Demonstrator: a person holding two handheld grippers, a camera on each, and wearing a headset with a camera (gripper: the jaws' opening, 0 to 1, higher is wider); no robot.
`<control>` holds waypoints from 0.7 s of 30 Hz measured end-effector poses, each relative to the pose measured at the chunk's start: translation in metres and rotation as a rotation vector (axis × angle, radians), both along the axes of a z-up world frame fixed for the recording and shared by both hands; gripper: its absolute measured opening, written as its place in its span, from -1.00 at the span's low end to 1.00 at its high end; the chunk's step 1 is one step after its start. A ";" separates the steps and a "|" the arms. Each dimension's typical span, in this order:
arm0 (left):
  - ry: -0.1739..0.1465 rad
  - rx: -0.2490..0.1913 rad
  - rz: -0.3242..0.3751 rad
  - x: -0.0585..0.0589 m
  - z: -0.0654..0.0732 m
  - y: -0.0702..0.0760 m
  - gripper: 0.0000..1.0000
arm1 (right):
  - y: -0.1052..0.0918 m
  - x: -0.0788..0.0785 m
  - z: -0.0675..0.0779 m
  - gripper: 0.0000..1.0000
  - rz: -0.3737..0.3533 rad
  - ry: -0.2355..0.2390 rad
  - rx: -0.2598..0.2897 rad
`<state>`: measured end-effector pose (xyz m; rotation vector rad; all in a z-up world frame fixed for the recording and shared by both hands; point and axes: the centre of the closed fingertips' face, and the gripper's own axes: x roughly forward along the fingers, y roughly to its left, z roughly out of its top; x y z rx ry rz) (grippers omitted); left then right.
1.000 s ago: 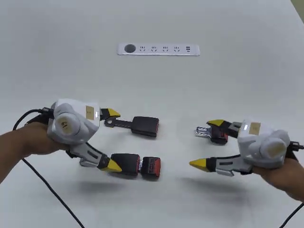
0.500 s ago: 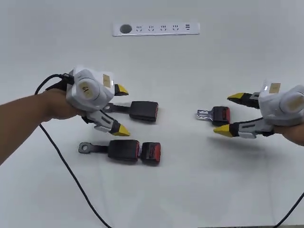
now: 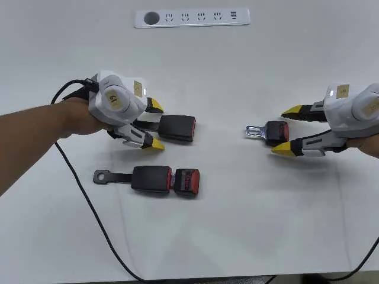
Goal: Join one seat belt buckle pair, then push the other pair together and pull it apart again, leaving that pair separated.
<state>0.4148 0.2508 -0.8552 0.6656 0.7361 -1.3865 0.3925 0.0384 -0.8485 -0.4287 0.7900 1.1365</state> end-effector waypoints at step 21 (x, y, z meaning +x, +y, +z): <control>-0.004 -0.044 0.012 0.006 0.001 -0.013 -0.32 | -0.007 0.000 0.000 -0.27 0.086 -0.008 -0.030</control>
